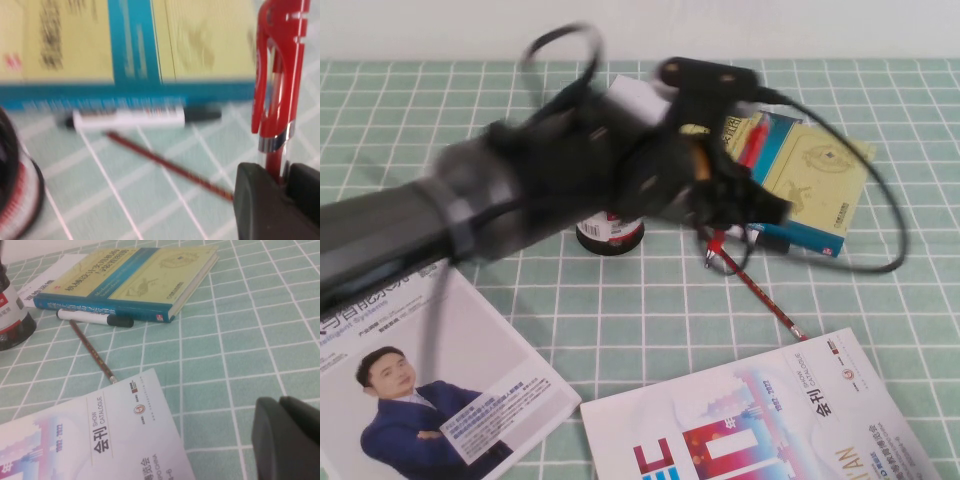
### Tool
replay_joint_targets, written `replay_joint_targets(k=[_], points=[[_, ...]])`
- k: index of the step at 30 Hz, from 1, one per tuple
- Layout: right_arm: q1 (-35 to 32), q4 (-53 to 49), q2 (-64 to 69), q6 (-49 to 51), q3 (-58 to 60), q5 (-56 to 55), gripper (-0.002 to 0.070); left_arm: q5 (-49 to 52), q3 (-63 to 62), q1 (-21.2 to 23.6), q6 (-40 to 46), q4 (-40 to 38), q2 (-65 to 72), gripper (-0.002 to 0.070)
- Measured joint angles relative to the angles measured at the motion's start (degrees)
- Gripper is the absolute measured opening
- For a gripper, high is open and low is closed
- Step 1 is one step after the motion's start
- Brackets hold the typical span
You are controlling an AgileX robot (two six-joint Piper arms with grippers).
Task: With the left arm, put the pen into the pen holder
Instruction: Place the pen onto the pen holder
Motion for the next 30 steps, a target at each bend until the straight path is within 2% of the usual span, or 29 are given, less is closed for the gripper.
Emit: replay_joint_targets(k=[7,11,21,30], points=[[0.00,0.00,0.00,0.00,0.00,0.00,-0.0020,-31.75,21.03,5.47,0.28,0.24,-10.88,0.0069],[0.00,0.00,0.00,0.00,0.00,0.00,-0.0020,-43.50,26.90,9.97,0.28,0.37,-13.08,0.0069],[0.00,0.00,0.00,0.00,0.00,0.00,-0.0020,-54.80,28.10,19.27,0.51,0.73,-10.11,0.0069],[0.00,0.00,0.00,0.00,0.00,0.00,-0.0020,-58.75,28.10,20.11,-3.11,3.36,-3.12,0.0069]])
